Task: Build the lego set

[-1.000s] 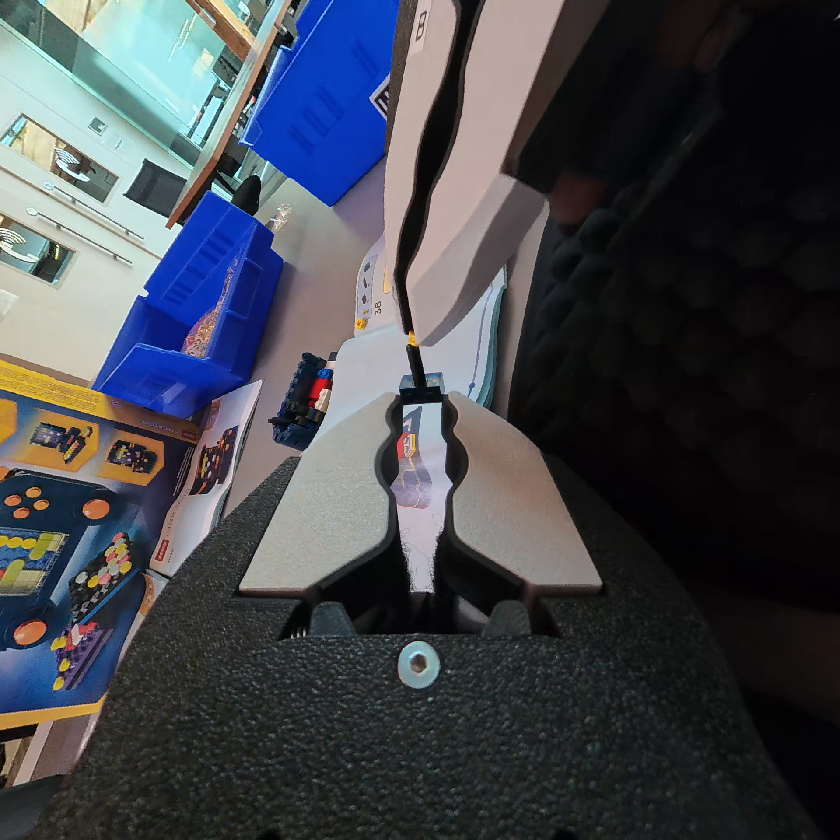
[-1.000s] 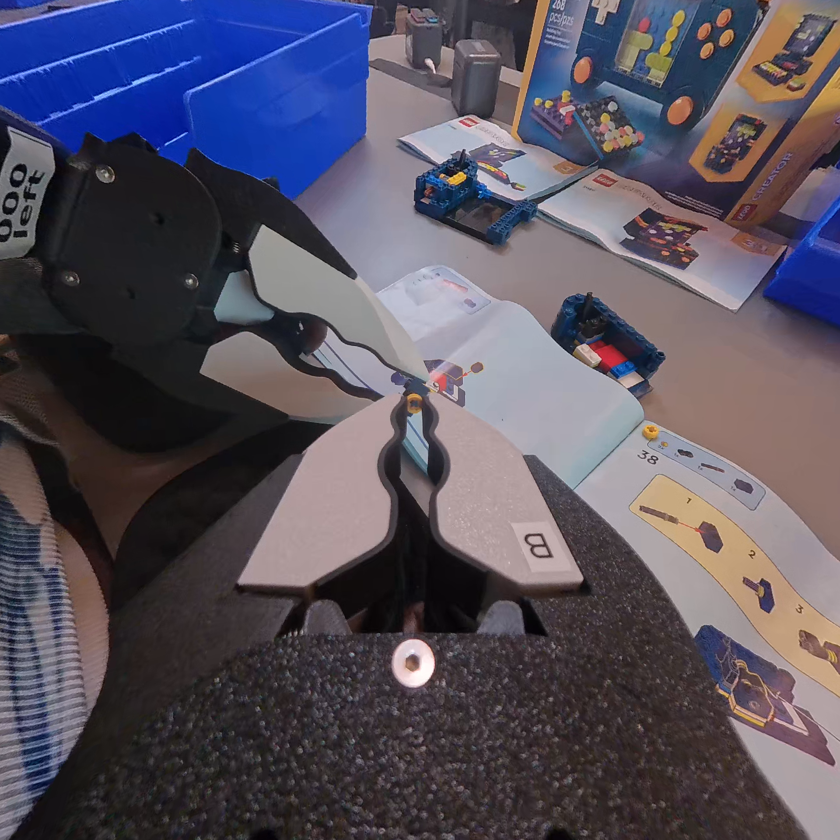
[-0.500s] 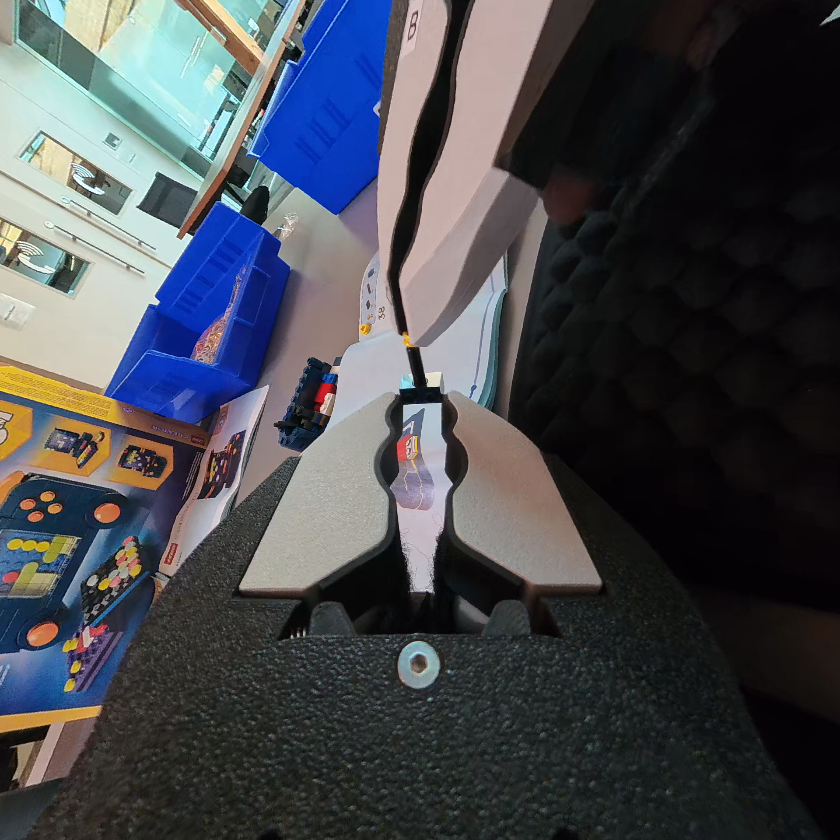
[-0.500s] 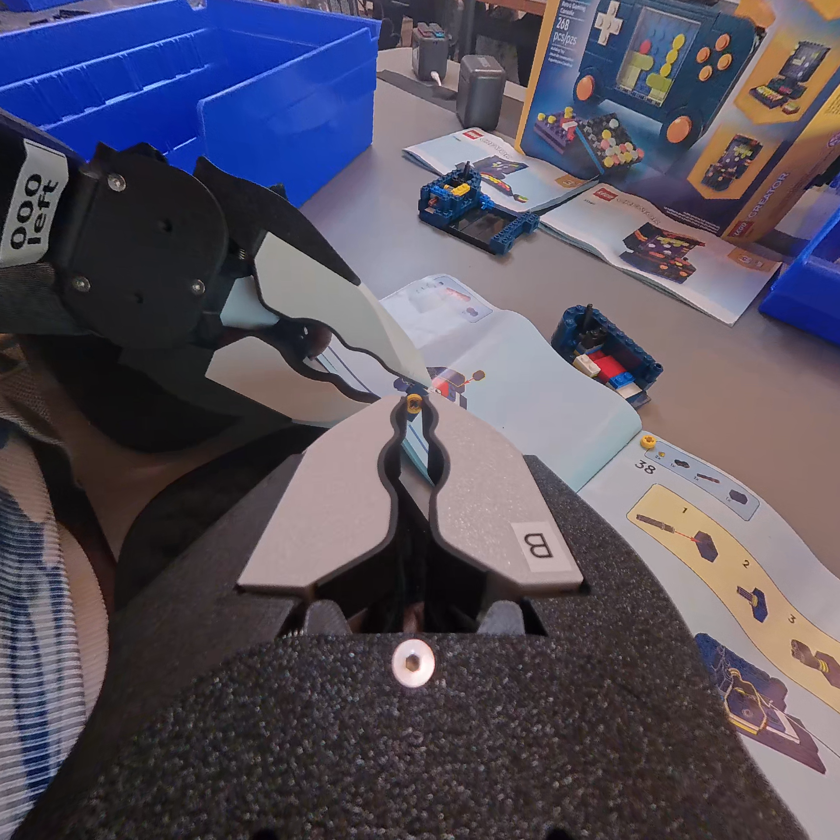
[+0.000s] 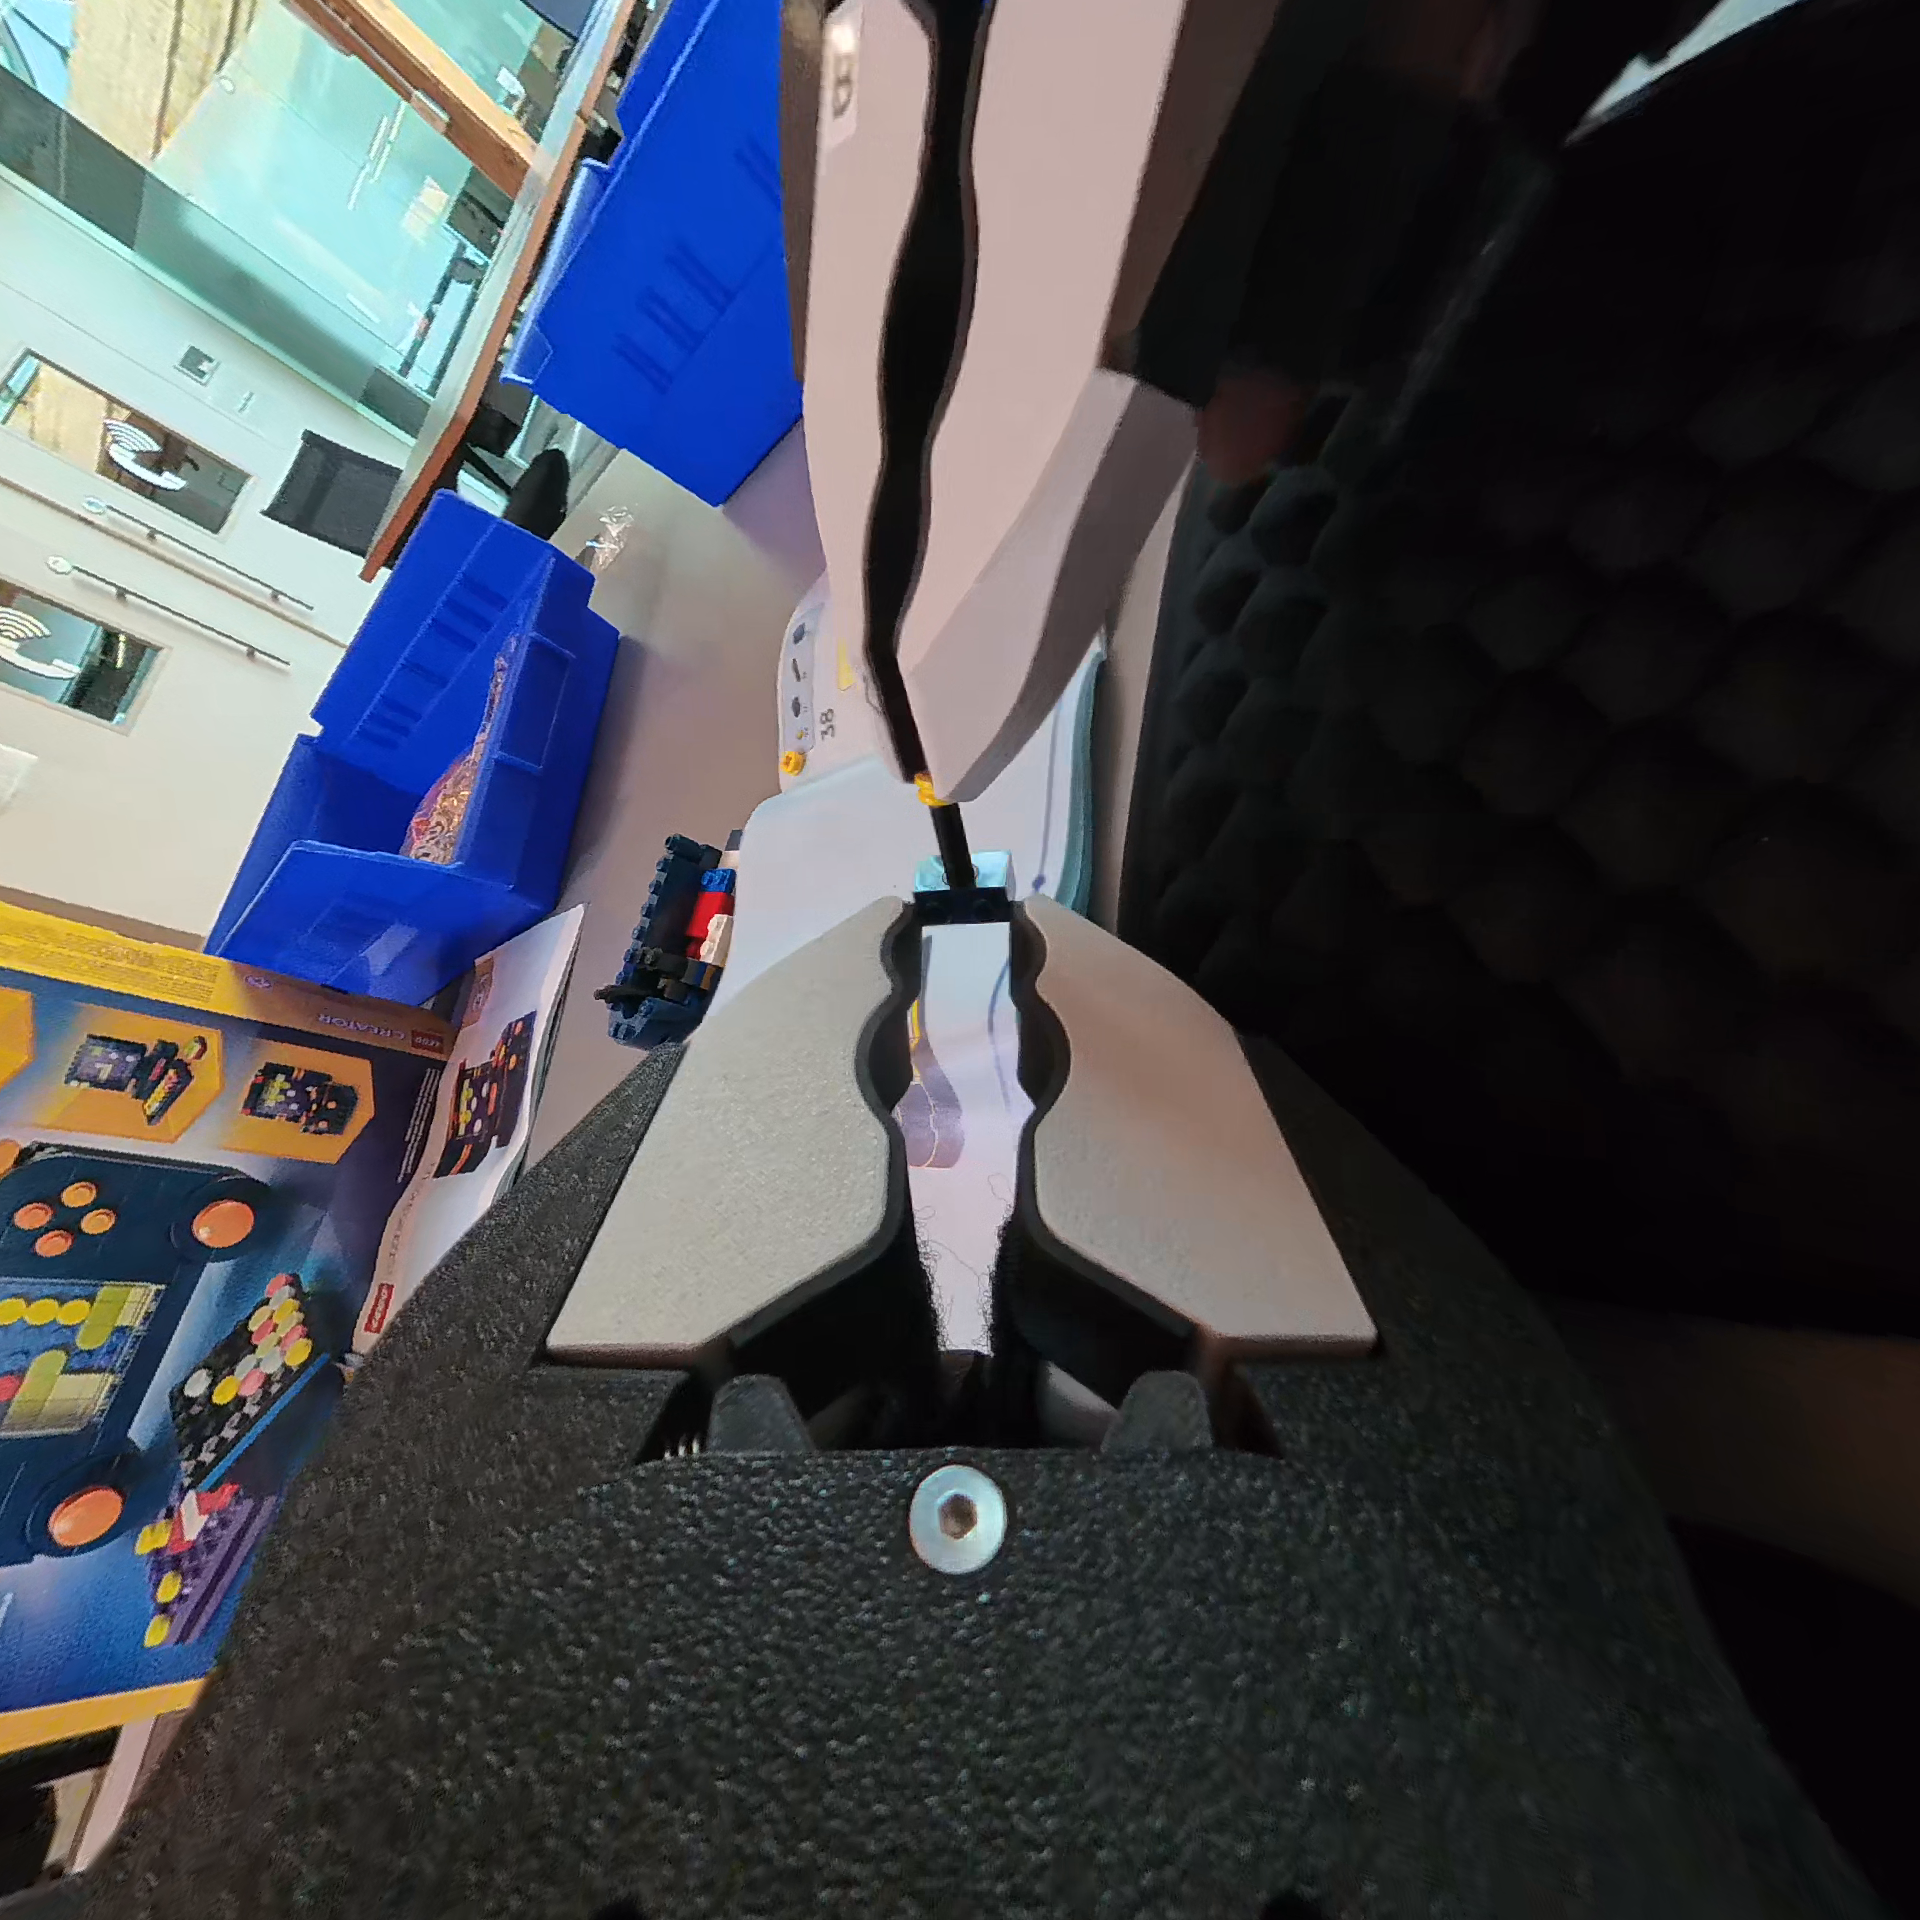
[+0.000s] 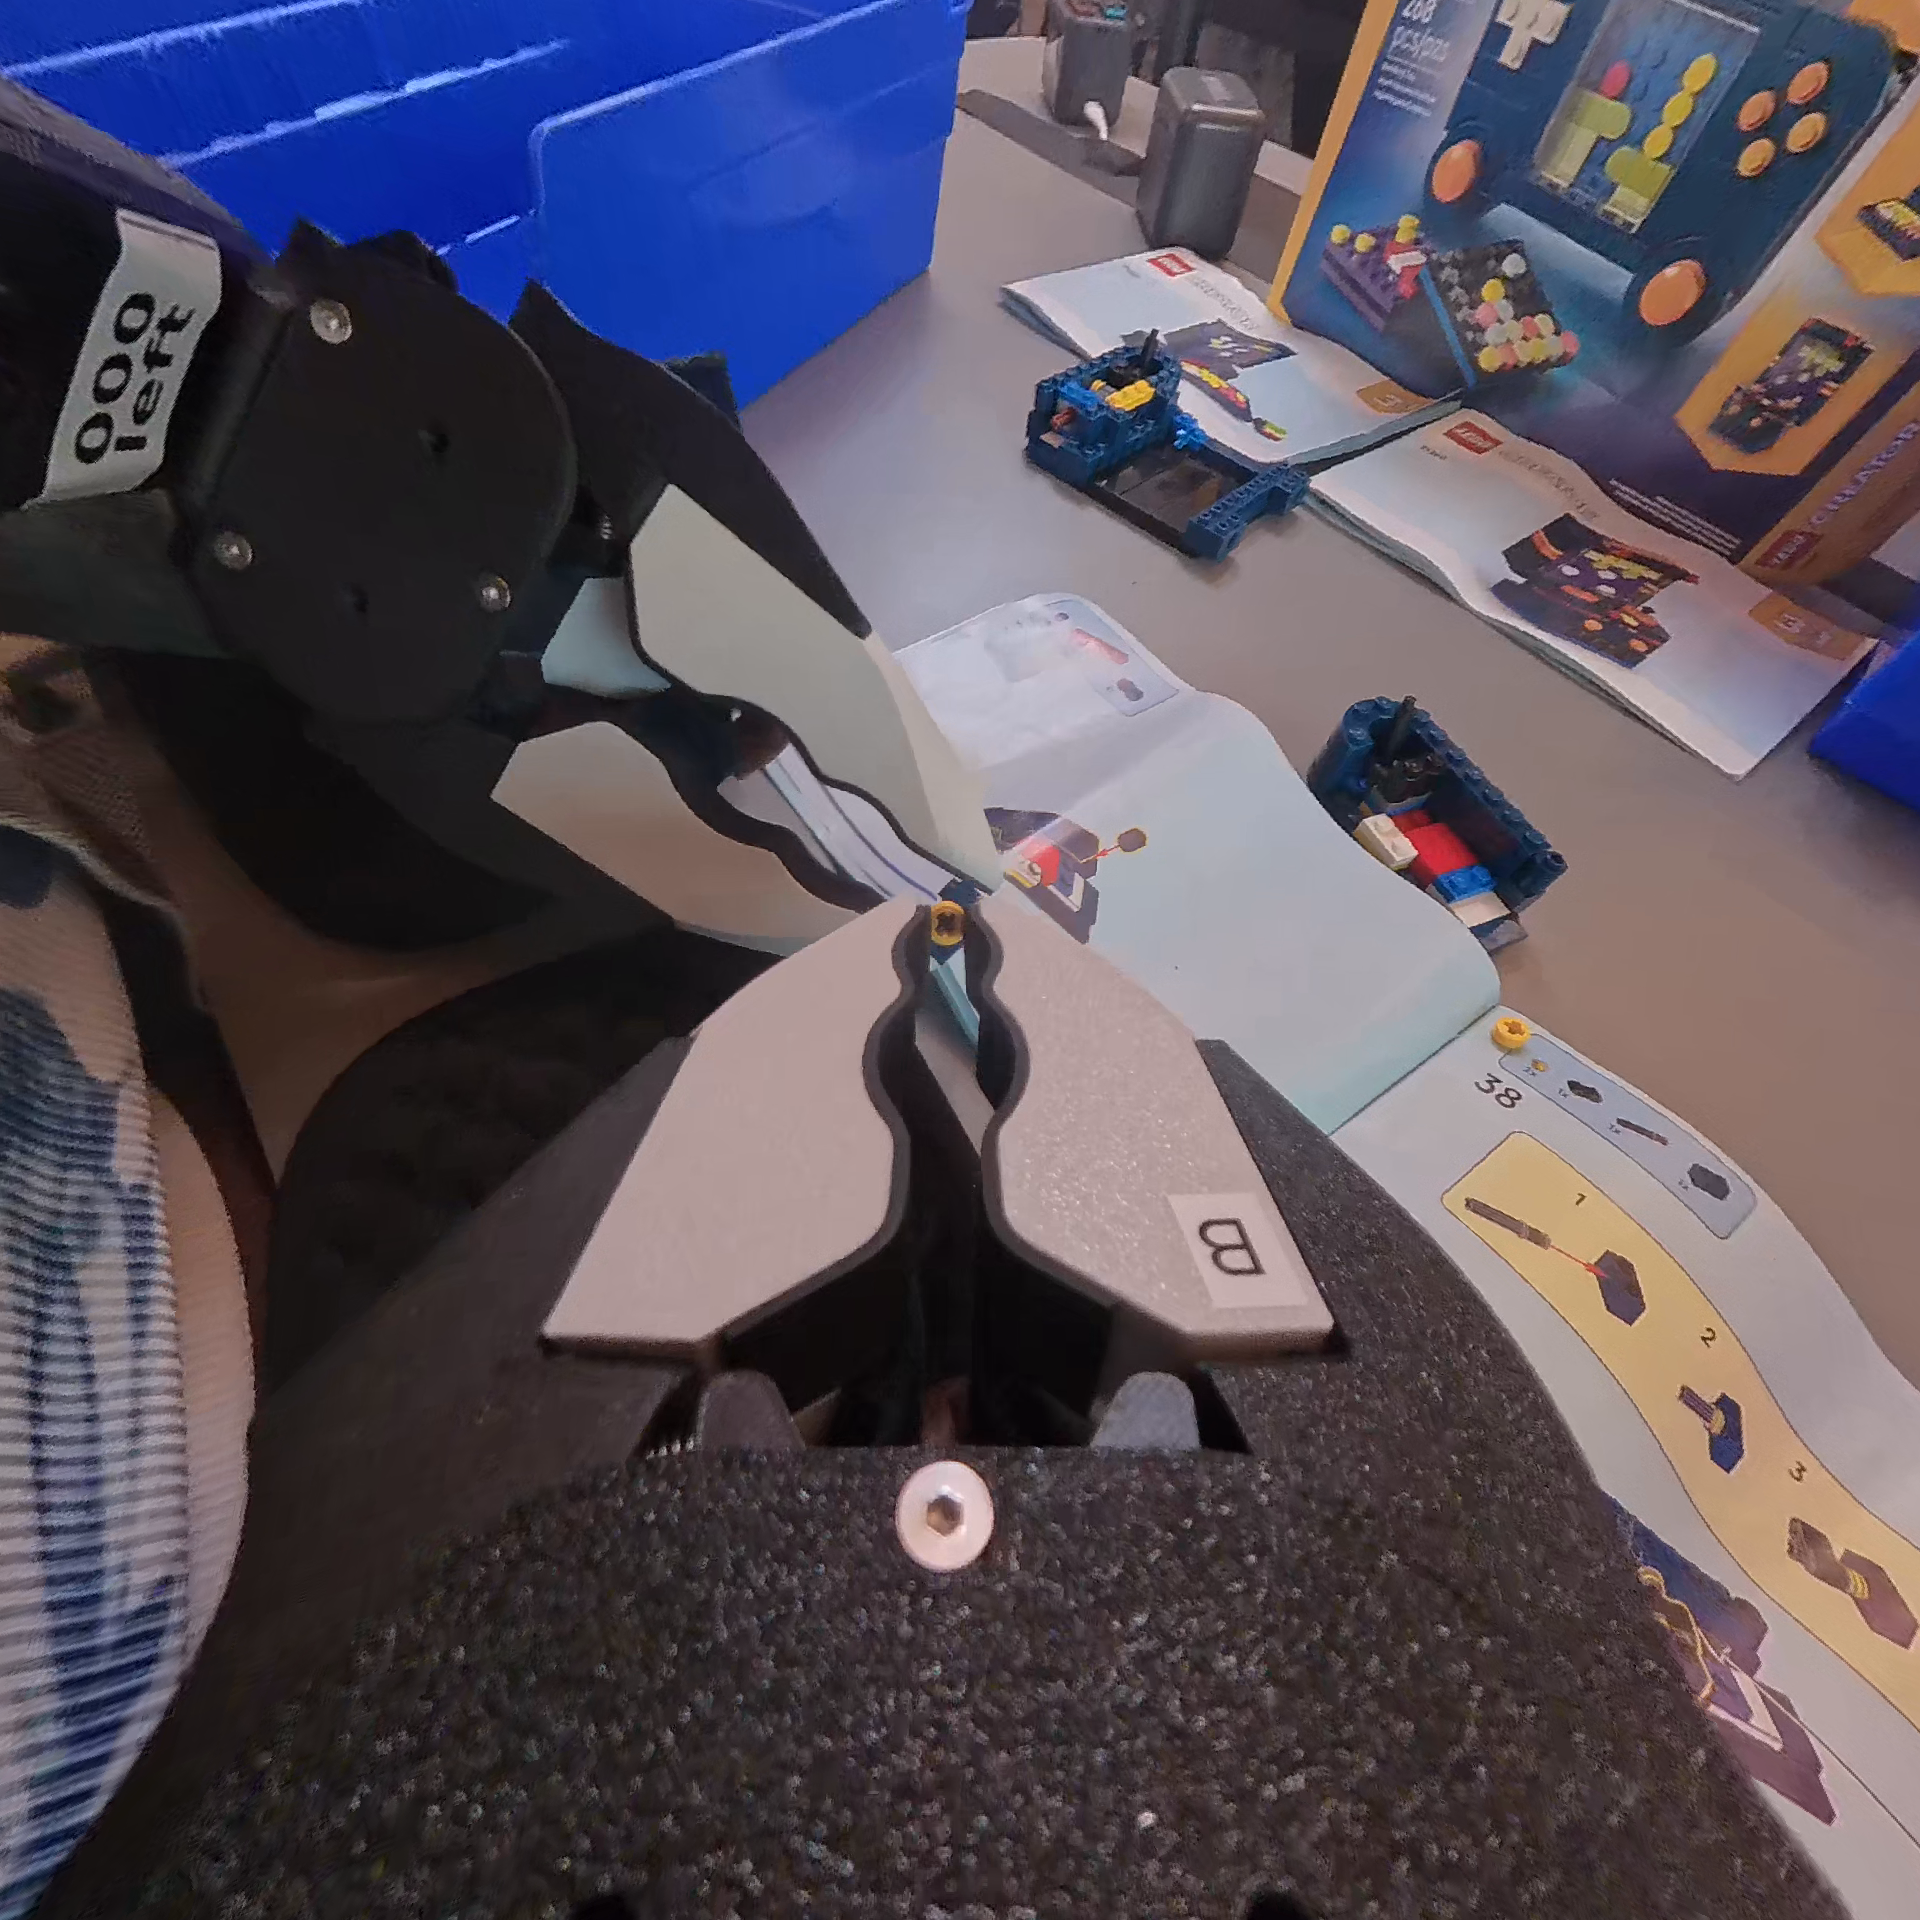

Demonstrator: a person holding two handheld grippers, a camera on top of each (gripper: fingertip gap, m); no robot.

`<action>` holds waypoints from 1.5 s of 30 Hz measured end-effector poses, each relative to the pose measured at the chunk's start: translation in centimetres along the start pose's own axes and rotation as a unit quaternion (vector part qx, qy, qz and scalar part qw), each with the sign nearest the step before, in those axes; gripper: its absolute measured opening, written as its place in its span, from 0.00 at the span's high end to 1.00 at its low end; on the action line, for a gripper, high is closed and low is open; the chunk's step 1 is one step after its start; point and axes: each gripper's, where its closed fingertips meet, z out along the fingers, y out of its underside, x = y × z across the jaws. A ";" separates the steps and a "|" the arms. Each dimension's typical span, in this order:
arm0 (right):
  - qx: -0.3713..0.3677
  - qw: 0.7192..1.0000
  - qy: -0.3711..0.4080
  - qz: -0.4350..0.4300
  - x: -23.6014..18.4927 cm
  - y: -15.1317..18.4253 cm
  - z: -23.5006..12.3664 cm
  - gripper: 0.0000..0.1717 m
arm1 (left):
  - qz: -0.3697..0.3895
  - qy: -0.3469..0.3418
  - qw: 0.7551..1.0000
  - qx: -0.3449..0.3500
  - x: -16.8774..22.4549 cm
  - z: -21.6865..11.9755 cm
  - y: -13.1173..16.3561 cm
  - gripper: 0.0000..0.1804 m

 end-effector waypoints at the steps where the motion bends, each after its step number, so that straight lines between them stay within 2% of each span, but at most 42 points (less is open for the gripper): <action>1: -0.005 1.000 -0.004 -0.003 0.0 0.1 0.0 0.97 | 0.004 0.003 1.000 -0.001 0.1 0.0 0.0 0.91; 7: -0.017 1.000 0.000 -0.021 -0.2 0.6 0.2 0.97 | 0.003 0.023 1.000 -0.010 0.6 0.2 0.2 0.92; 20: -0.028 0.999 -0.018 0.004 -0.2 1.2 0.3 0.96 | -0.007 0.044 0.999 -0.018 1.0 0.3 0.5 0.92; 45: -0.074 0.997 -0.025 0.004 -0.5 2.3 1.6 0.96 | 0.008 0.046 0.999 -0.014 1.2 0.2 0.3 0.92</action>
